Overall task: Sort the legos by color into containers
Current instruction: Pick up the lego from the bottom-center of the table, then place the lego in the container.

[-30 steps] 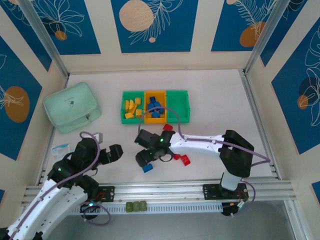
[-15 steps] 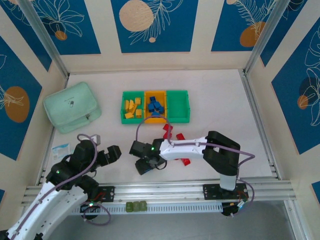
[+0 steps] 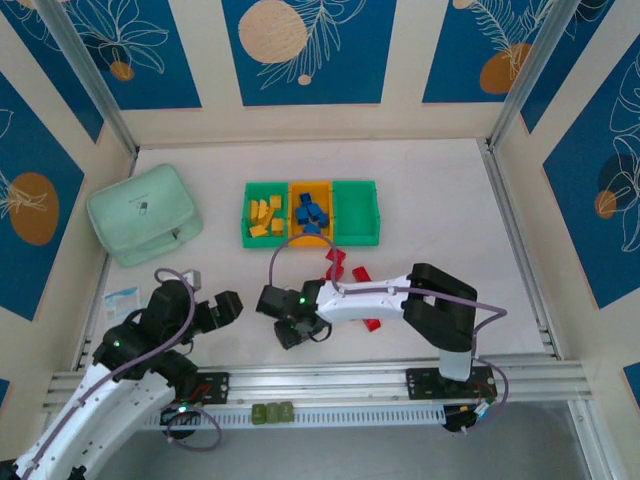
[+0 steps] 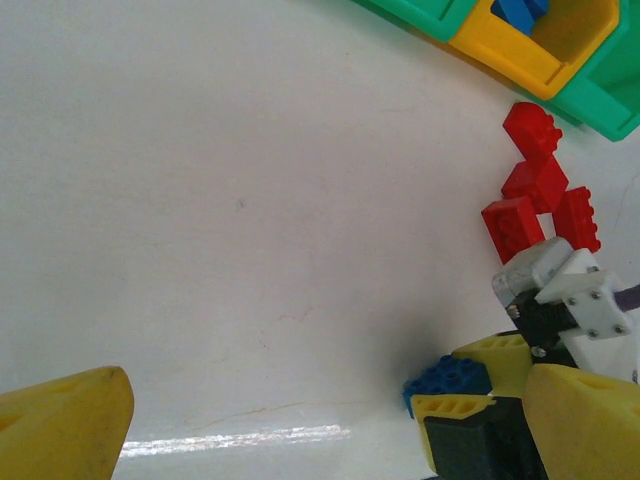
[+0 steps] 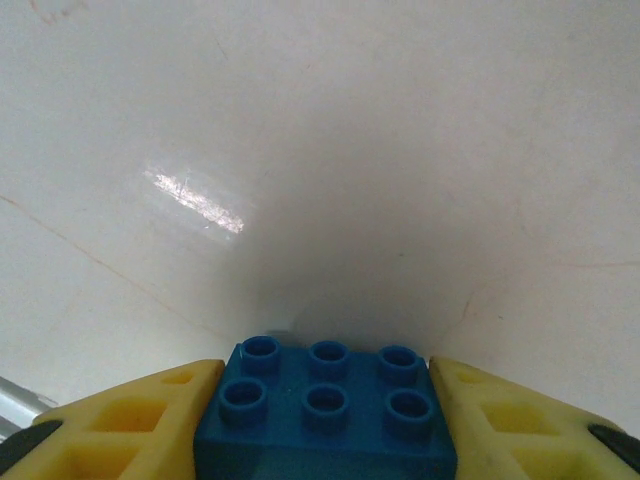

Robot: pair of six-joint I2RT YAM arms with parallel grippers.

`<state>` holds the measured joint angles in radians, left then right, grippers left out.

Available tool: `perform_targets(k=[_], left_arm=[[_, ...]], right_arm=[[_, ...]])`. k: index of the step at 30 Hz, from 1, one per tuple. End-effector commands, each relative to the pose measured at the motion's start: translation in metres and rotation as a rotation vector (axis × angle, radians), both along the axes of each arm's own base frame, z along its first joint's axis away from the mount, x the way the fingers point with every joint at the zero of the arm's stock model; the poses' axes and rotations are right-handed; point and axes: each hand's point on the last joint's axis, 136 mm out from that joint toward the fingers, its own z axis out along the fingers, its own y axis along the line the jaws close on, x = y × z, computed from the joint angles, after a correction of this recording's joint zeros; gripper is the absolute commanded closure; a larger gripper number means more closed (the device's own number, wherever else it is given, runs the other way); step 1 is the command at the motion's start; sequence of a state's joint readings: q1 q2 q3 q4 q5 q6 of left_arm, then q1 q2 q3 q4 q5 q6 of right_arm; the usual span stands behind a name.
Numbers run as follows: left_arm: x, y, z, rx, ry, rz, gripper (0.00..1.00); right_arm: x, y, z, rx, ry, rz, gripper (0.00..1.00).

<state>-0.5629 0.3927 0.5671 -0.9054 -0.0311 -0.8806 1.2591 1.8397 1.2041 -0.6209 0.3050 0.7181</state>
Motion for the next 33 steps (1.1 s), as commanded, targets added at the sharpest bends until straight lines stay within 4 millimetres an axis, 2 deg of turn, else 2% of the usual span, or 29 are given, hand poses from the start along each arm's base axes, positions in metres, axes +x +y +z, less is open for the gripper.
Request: perform_targets(k=[1,8,16,24,27,30,33], left_arm=[[0.005,-0.001,0.002,-0.003,-0.003,0.008,0.01],[0.02,-0.015,0.012,-0.008,-0.03,-0.036,0.01],[0.044,-0.033,0.02,-0.013,-0.076,-0.071,0.01],[0.068,-0.046,0.028,0.003,-0.107,-0.091,0.01],[0.076,-0.05,0.032,0.012,-0.117,-0.101,0.01],[0.082,-0.053,0.033,0.025,-0.121,-0.11,0.01],[0.086,-0.056,0.034,0.027,-0.123,-0.116,0.01]], right_arm=[[0.013,0.004,0.036,0.066,-0.037,-0.018,0.58],[0.059,-0.007,0.077,0.12,-0.112,-0.047,0.58],[0.149,-0.012,0.111,0.159,-0.225,-0.103,0.58],[0.248,-0.018,0.108,0.145,-0.306,-0.194,0.58],[0.279,-0.023,0.106,0.123,-0.333,-0.222,0.58],[0.301,-0.03,0.097,0.095,-0.333,-0.25,0.58],[0.315,-0.033,0.092,0.095,-0.343,-0.265,0.49]])
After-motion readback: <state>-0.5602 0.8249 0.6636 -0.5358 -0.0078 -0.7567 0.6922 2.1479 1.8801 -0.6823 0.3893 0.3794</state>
